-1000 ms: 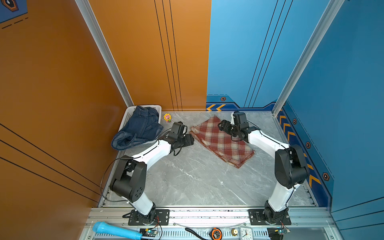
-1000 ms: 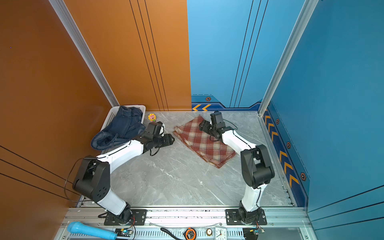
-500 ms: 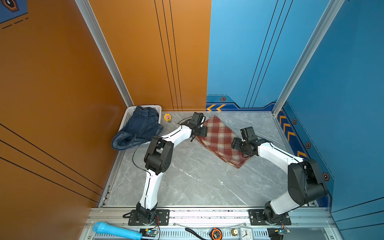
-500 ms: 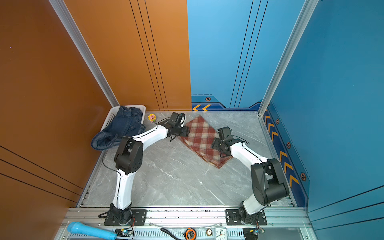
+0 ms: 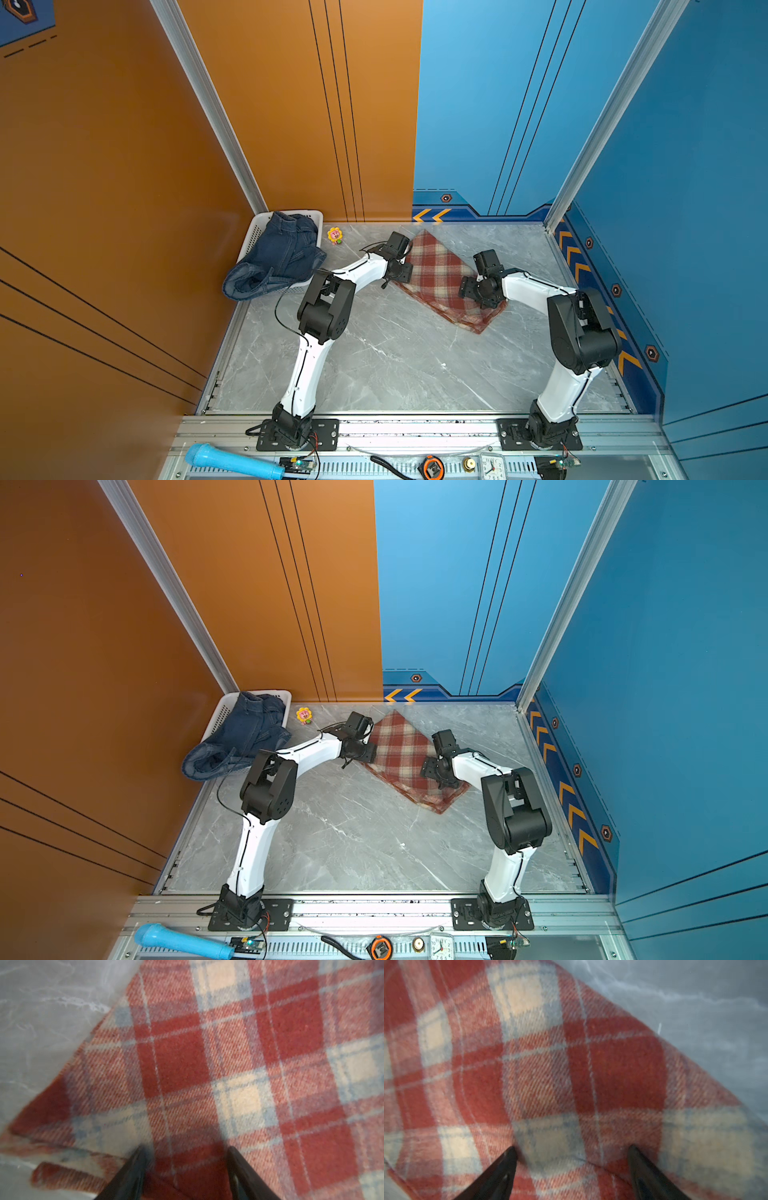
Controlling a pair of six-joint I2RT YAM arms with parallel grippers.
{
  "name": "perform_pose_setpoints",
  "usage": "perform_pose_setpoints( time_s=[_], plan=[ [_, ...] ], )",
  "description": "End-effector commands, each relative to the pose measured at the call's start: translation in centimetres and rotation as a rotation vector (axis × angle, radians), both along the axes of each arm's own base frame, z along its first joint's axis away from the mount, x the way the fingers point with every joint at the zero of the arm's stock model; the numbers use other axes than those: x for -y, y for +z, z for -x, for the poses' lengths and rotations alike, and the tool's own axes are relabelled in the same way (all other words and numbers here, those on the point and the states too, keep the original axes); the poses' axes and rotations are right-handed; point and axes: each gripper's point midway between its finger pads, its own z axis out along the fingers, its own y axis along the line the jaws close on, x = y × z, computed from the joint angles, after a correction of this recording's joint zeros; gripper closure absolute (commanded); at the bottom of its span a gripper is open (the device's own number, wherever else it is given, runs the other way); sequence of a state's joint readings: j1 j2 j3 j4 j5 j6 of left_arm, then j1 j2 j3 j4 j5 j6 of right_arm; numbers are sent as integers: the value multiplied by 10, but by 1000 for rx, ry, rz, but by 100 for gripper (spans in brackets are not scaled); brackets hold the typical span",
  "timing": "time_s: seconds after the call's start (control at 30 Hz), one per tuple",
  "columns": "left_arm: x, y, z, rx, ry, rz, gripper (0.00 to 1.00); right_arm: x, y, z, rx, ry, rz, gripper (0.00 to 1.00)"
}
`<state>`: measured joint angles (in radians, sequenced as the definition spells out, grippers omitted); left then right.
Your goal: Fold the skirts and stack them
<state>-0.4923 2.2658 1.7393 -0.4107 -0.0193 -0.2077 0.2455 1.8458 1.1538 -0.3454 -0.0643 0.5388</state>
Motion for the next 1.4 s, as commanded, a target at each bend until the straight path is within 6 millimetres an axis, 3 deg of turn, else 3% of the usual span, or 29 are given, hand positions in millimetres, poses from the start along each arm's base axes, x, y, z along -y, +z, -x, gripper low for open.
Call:
perform_pose_setpoints(
  time_s=[0.0,0.2,0.27,0.37,0.47,0.63,0.73,0.8,0.93,1.0,1.23,1.37],
  plan=[
    [-18,-11,40,-118,51,-37,37,-10,0,-23,8,104,-18,16],
    [-35,-15,92,-197,94,-30,38,-30,15,-79,105,230,-24,14],
    [-36,-11,114,-221,96,-14,37,-40,11,-97,128,266,-57,12],
    [-23,3,145,-224,57,54,33,-52,33,-124,206,286,-123,11],
    [2,28,166,-197,-6,170,28,-56,63,-132,272,291,-148,10],
    [24,80,159,-92,-69,309,23,-47,99,-106,295,213,-173,11],
    [33,101,137,-29,-85,382,22,-43,101,-80,279,134,-206,13],
    [36,103,119,-10,-78,407,23,-47,102,-67,291,101,-234,14],
    [31,88,81,1,-10,424,25,-42,90,-47,280,3,-262,14],
    [23,77,74,-13,35,414,25,-39,76,-37,246,-12,-266,15],
    [0,32,87,-87,106,338,26,-23,23,-7,144,-45,-251,16],
    [-10,15,97,-126,130,307,26,-10,9,3,110,-72,-229,18]
  ],
)
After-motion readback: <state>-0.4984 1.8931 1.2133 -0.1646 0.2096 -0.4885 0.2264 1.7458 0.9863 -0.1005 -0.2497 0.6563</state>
